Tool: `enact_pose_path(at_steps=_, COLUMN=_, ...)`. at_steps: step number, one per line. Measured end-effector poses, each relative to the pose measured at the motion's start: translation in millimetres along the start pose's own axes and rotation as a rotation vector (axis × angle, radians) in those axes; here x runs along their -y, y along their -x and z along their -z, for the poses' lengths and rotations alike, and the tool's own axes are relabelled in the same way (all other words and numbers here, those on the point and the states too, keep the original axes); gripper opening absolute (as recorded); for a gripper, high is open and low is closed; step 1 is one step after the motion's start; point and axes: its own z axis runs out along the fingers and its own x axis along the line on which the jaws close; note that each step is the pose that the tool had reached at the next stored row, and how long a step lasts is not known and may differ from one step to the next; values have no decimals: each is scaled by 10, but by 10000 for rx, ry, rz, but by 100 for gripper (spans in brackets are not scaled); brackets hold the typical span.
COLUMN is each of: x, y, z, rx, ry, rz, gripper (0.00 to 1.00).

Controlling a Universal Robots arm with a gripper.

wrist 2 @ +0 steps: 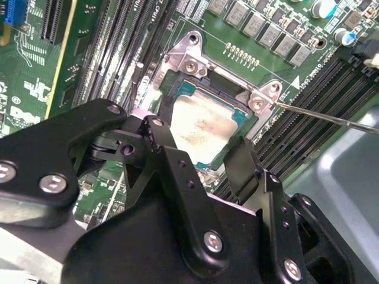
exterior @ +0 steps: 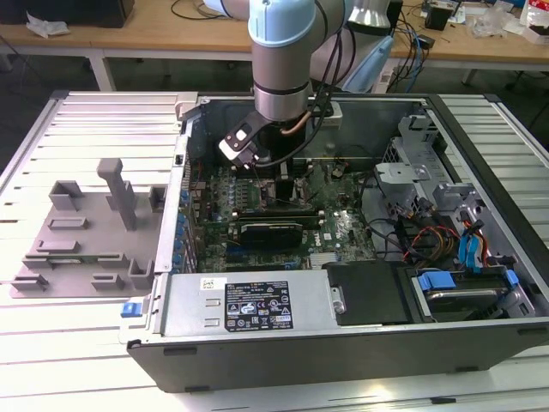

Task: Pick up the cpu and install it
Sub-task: 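Place the cpu into insertion slot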

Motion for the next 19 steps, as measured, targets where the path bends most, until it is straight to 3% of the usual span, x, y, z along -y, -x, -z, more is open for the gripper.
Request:
enact_pose_path(at_steps=3, x=-4, y=0, z=57, rx=-1, ry=1, rz=0, gripper=62)
enact_pose_path(at_steps=7, x=-4, y=0, z=58, rx=0, ry=0, rz=0, gripper=60)
enact_pose_path(at_steps=8, x=-4, y=0, z=58, rx=0, ry=1, rz=0, gripper=47)
enact_pose_path(at_steps=10, x=-4, y=0, z=59, rx=0, ry=0, rz=0, gripper=35)
enact_pose_path(at_steps=11, x=-4, y=0, z=60, rx=0, ry=0, rz=0, gripper=17)
enact_pose_path(at_steps=12, x=-4, y=0, z=60, rx=1, ry=0, rz=0, gripper=11)
enact_pose_path(at_steps=17, x=-7, y=0, z=62, rx=1, ry=-6, rz=0, gripper=11)
enact_pose_path(at_steps=19, x=-38, y=1, z=59, rx=7, ry=-114, rz=-33, gripper=11)
